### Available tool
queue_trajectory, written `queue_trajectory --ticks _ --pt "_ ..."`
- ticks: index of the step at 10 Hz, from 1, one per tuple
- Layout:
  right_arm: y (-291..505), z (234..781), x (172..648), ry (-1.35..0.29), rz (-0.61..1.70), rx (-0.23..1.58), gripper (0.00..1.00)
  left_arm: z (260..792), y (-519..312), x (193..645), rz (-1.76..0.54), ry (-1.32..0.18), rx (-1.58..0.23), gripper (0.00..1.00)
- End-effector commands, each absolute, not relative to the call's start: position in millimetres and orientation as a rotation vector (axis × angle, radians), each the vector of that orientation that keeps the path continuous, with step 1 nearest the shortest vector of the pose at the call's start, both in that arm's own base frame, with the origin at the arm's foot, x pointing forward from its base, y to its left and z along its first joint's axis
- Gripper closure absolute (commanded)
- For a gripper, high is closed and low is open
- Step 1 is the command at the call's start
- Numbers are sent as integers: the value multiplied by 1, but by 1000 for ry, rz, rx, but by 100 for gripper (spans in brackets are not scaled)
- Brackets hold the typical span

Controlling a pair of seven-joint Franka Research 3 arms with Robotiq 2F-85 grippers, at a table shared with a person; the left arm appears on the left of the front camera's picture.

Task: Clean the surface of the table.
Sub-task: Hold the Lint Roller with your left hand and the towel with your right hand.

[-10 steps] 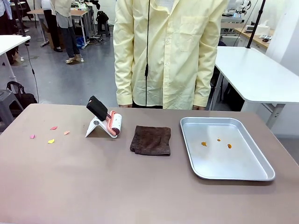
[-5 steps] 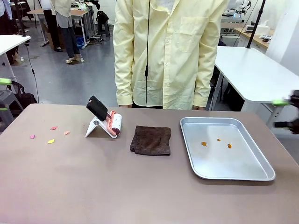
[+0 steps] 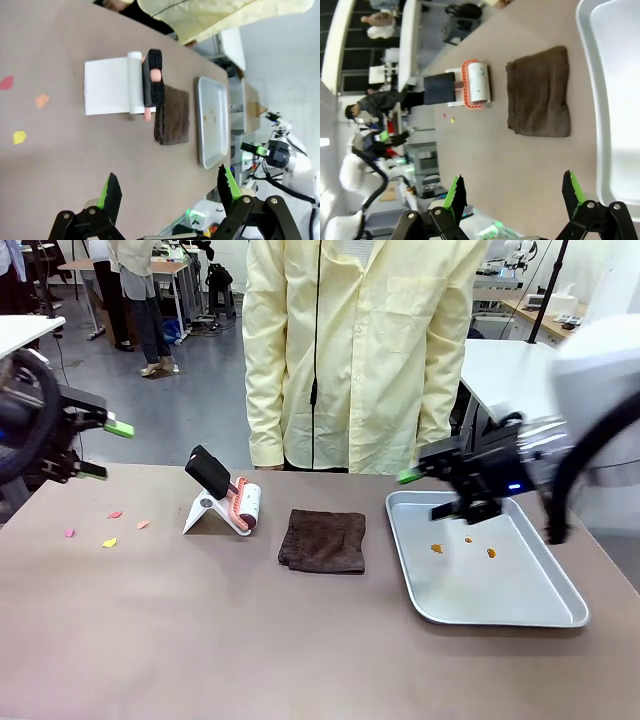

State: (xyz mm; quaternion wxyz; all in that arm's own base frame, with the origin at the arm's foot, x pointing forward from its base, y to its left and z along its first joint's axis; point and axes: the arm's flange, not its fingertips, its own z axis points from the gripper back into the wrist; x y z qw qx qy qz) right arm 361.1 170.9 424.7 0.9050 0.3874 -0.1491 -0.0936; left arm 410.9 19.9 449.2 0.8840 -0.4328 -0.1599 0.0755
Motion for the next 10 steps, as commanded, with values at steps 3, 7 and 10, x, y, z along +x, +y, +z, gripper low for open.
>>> queue_trajectory --ticks 3,7,10 --pt "241 382 397 -258 -173 676 0 438 -21 425 118 -305 -839 0" --pt "240 373 390 -251 -158 687 0 435 -15 421 122 -303 -851 0" --pt "234 375 406 -224 -151 676 0 435 -19 435 121 -294 -868 0"
